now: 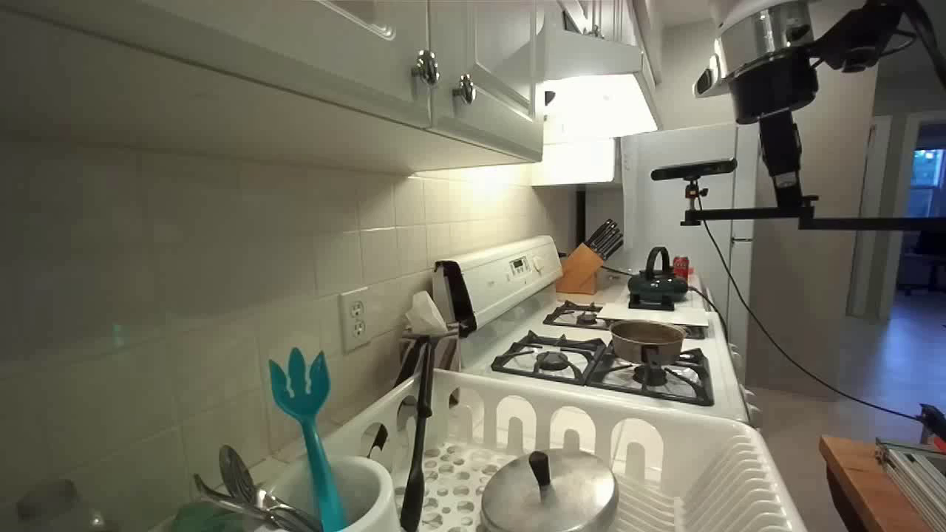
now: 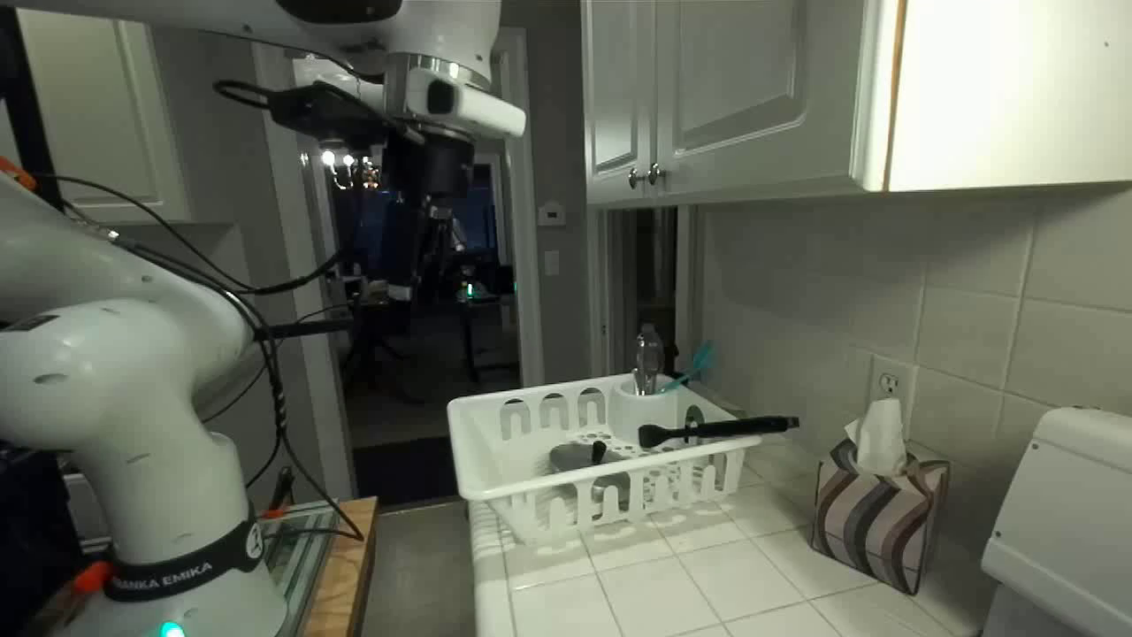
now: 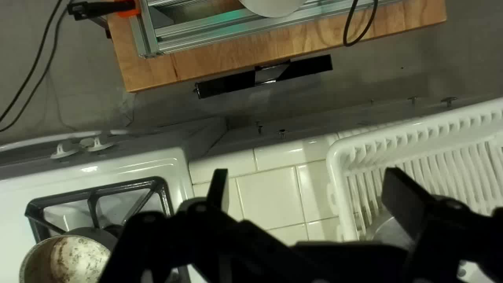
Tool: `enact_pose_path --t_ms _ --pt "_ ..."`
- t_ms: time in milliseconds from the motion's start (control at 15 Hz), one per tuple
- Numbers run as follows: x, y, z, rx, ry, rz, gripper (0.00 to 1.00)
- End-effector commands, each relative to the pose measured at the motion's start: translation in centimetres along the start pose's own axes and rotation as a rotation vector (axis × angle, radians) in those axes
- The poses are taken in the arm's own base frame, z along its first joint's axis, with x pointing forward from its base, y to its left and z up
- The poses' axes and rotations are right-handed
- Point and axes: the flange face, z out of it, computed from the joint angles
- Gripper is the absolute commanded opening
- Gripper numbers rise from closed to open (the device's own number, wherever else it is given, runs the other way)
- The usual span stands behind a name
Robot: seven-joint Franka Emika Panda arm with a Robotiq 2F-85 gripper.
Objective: Move the box forward then remove the tissue from the box
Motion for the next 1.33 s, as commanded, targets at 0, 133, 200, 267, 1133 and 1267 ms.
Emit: enact_pose_path --t_ms 0,133,200,267,1133,1267 --pt "0.0 0.0 0.0 0.0 -0.001 0.0 1.0" --pt "0.0 0.0 0.0 0.0 -0.001 0.0 1.0" --pt "0.0 0.0 0.0 0.0 -0.001 0.0 1.0" --pt "0.0 0.0 0.0 0.0 -0.001 0.0 1.0" --pt "11.6 -1.6 7.9 -0.008 0.24 0.182 1.0" --pt "13.6 -1.0 8.2 -0.004 0.312 0.189 1.0"
